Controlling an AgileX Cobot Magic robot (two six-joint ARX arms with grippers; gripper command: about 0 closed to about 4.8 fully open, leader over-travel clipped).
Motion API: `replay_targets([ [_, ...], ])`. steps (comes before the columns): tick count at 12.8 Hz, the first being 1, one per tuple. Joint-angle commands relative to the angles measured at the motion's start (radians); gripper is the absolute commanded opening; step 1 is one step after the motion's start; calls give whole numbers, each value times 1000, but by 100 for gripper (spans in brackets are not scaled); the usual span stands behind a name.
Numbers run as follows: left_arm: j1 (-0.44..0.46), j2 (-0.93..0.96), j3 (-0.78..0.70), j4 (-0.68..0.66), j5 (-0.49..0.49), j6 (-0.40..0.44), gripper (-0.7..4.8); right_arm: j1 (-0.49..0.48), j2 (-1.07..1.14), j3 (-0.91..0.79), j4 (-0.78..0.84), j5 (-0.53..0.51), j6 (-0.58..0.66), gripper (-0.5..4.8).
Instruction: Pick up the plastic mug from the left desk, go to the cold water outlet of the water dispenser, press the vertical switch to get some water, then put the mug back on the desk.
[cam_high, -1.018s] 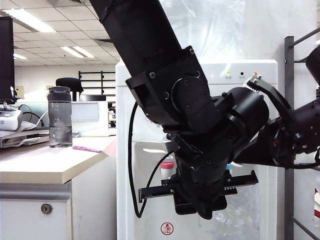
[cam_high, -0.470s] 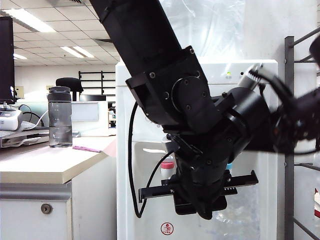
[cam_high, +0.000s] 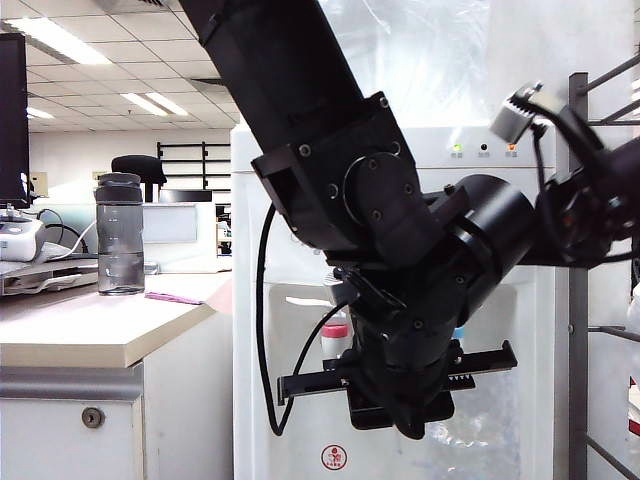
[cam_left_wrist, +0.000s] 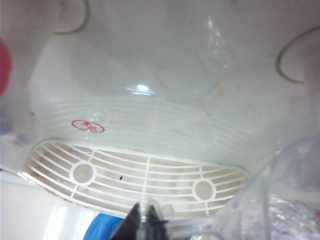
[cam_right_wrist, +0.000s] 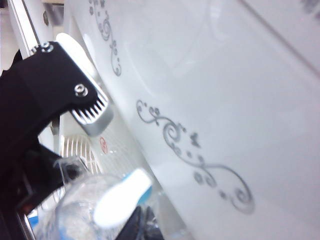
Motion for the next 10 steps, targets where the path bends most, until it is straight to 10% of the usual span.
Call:
replay_targets([
  [1,-3,-8,6,21,-7,-2,-6,-29,-41,3,-32,5,-8,-1],
  [10,2,-8,6,36,80,60,-6,-89,-228,4,-31,1,26,-1],
])
